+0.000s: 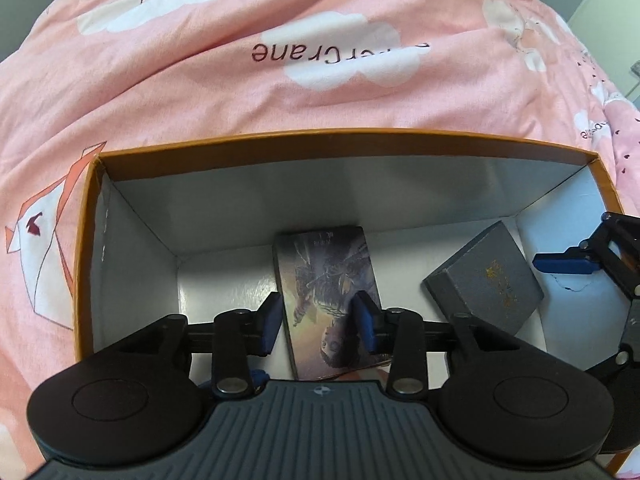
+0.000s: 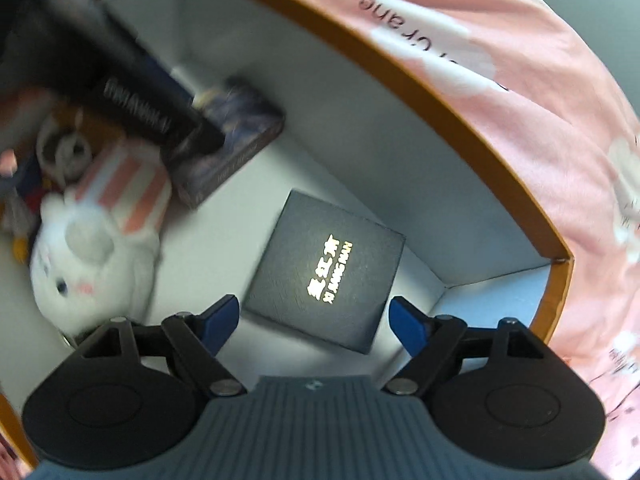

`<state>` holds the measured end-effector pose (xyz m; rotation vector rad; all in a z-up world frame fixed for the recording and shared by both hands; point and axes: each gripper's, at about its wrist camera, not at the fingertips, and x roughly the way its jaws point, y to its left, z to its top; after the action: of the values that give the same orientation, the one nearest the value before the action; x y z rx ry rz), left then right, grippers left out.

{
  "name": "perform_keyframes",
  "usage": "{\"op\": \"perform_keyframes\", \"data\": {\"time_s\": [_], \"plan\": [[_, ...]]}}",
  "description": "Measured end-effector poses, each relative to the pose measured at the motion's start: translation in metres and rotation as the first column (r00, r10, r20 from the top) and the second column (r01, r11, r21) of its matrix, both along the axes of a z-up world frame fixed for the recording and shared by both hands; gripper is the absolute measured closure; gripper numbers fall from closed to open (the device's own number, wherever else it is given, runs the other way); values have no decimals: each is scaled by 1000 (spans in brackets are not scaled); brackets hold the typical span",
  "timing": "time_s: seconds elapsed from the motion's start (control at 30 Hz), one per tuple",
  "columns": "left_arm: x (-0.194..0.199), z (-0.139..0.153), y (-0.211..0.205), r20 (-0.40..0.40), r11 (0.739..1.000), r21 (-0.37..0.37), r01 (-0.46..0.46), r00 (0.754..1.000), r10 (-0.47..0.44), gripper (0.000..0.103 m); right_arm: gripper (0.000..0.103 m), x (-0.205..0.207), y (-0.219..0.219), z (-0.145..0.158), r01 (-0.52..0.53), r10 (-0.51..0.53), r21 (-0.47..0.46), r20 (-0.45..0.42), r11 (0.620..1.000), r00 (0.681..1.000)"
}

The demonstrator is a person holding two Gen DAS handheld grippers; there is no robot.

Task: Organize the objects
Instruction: 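Place the black square box beside the card box and open the right tool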

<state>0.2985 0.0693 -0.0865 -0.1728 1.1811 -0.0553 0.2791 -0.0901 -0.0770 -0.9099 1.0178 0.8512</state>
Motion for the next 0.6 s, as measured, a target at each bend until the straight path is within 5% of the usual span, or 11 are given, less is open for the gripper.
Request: {"op": "perform_keyframes", "data": {"time_s": [0.07,0.2,0.3,0.6], "plan": [[0,0,0,14,1000,-7,8,1000,-8,69,22,-3,0,-4,-28,29,-35,24,999,999],[3,0,2,8,998,-56,1,1000,0,76,49,4,-3,-10,23,-23,-51,6,998,1000],[4,-1,0,1,997,-81,-10,1000,10,78,58,13,-9,-9,84,-84,-16,-23,996,996],[7,-4,4,-29,986,-138,-93,996,90,82,66,17,-5,1,85,-83,55,-46,995,996]]}}
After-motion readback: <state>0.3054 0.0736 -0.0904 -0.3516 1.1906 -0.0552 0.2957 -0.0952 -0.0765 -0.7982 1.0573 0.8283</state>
